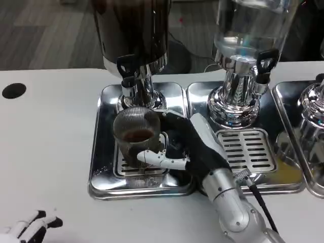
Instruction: Grasp the cup under the faucet to collect the drink, then remove the cup.
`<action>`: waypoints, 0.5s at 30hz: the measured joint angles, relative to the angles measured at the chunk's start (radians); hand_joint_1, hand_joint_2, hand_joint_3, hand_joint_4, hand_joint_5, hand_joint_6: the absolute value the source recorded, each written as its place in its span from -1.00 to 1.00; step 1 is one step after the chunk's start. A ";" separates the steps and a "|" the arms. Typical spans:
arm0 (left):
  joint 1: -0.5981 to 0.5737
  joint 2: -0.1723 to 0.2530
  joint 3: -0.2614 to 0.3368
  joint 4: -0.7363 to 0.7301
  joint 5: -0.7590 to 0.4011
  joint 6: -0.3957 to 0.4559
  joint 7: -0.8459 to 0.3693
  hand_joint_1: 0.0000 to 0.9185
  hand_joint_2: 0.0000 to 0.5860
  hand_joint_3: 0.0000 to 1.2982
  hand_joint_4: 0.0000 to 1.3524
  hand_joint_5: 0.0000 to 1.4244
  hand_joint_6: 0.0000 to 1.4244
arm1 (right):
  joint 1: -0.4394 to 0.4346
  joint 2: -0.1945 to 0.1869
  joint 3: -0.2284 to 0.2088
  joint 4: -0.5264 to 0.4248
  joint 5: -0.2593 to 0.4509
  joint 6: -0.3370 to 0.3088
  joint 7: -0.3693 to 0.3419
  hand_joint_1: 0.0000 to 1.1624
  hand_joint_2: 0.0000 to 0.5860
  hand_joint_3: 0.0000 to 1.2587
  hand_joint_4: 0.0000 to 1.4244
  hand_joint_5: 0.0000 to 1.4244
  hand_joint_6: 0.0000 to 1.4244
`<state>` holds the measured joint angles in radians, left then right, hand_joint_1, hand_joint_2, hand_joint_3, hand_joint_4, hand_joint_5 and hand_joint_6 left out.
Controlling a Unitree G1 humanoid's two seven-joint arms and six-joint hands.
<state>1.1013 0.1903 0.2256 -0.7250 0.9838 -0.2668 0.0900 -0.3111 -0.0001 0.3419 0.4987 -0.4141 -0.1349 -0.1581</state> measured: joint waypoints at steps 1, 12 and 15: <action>-0.002 0.000 0.000 0.000 0.000 0.000 -0.003 -1.00 -0.61 -0.47 -0.70 -0.62 -0.38 | 0.002 0.000 0.001 0.000 0.000 0.000 0.000 0.14 -0.71 -0.73 -0.69 -0.65 -0.93; -0.012 0.000 -0.004 0.010 0.001 0.006 -0.014 -1.00 -0.61 -0.45 -0.69 -0.60 -0.38 | -0.001 0.001 0.005 0.017 0.026 -0.004 0.063 0.14 -0.72 -0.82 -0.87 -0.76 -0.99; -0.012 0.000 -0.004 0.013 0.001 0.009 -0.015 -1.00 -0.61 -0.45 -0.69 -0.60 -0.38 | -0.005 0.008 0.005 0.026 0.029 -0.004 0.073 0.14 -0.71 -0.83 -0.86 -0.75 -0.97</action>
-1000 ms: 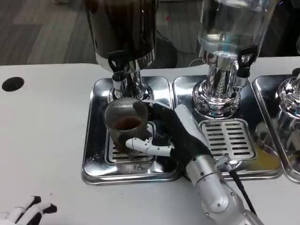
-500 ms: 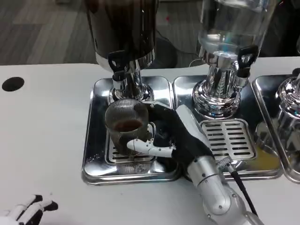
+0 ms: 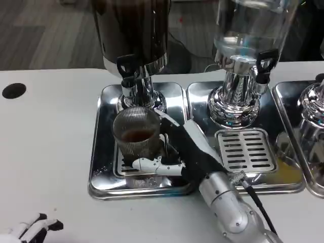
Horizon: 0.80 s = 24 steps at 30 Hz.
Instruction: Grasp the cup under the faucet to collect the drink, then remove the cup.
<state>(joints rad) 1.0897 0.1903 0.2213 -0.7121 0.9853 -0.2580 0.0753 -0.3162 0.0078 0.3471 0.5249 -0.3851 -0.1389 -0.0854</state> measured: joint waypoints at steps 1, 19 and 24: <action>0.000 0.000 0.000 0.000 0.000 0.000 0.000 -1.00 -0.61 -0.45 -0.69 -0.60 -0.38 | -0.001 0.002 0.000 0.001 0.000 0.000 0.001 0.14 -0.71 -0.83 -0.86 -0.75 -0.97; -0.018 0.001 -0.009 0.015 0.004 0.011 -0.022 -1.00 -0.61 -0.45 -0.68 -0.59 -0.38 | -0.021 0.021 -0.023 0.004 0.022 0.000 0.002 0.15 -0.72 -0.84 -0.84 -0.73 -0.96; -0.018 0.001 -0.011 0.015 0.005 0.017 -0.031 -1.00 -0.60 -0.45 -0.67 -0.58 -0.38 | -0.022 0.028 -0.023 0.005 0.022 0.000 0.002 0.13 -0.72 -0.84 -0.84 -0.73 -0.95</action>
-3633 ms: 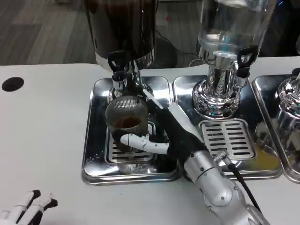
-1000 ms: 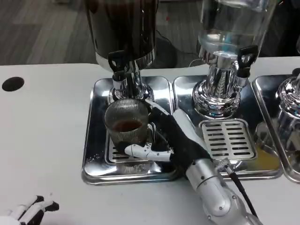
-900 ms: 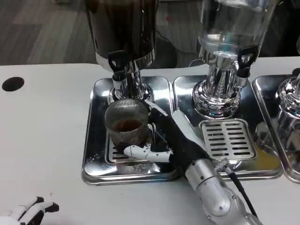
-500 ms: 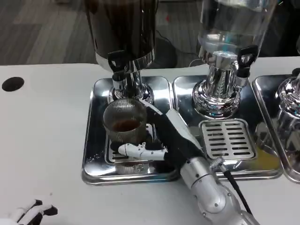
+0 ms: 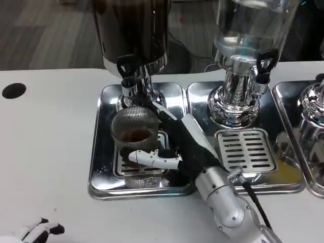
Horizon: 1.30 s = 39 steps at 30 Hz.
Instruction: Grasp the cup under the faucet to collect the drink, then remove the cup.
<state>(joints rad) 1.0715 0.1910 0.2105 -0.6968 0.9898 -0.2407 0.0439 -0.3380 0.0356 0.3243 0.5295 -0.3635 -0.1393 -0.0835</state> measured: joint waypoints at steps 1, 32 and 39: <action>0.000 0.000 0.000 0.000 0.000 0.000 0.000 -1.00 -0.60 -0.45 -0.67 -0.58 -0.38 | -0.001 0.002 0.000 0.001 0.000 0.000 0.000 0.13 -0.72 -0.84 -0.83 -0.72 -0.95; 0.001 0.000 0.002 0.012 0.000 0.010 0.000 -1.00 -0.59 -0.43 -0.66 -0.58 -0.38 | -0.007 0.027 0.008 0.016 -0.008 -0.044 -0.066 0.18 -0.72 -0.37 -0.40 -0.40 -0.70; 0.001 0.000 -0.002 0.012 0.001 0.010 0.000 -1.00 -0.58 -0.43 -0.65 -0.58 -0.38 | -0.001 0.019 0.008 0.015 -0.013 -0.061 -0.070 0.18 -0.73 -0.35 -0.38 -0.38 -0.66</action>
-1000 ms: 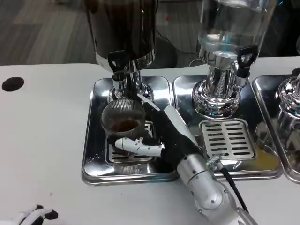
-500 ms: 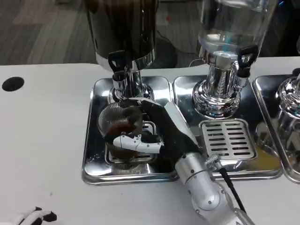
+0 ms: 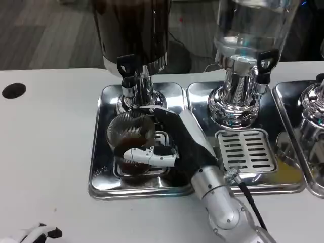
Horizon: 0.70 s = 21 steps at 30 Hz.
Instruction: Grasp the cup under the faucet to collect the drink, then remove the cup.
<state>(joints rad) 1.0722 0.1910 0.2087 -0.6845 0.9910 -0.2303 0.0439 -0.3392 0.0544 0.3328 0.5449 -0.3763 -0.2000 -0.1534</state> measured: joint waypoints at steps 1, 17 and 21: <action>-0.001 0.000 -0.001 0.000 0.000 0.000 0.000 -1.00 -0.58 -0.43 -0.65 -0.58 -0.38 | 0.001 -0.002 0.000 0.000 0.000 -0.003 0.000 0.18 -0.73 -0.35 -0.38 -0.38 -0.66; -0.006 0.004 -0.008 0.000 -0.002 0.008 -0.015 -1.00 -0.58 -0.43 -0.64 -0.58 -0.38 | 0.003 -0.015 0.007 0.000 -0.011 -0.013 -0.001 0.16 -0.73 -0.47 -0.50 -0.50 -0.80; -0.006 0.005 -0.003 0.000 -0.003 0.009 -0.016 -1.00 -0.58 -0.42 -0.64 -0.58 -0.38 | 0.003 -0.016 0.011 0.001 -0.012 -0.014 0.000 0.12 -0.71 -0.52 -0.55 -0.52 -0.86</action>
<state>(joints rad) 1.0660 0.1959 0.2057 -0.6845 0.9883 -0.2214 0.0275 -0.3360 0.0384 0.3439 0.5455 -0.3879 -0.2137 -0.1532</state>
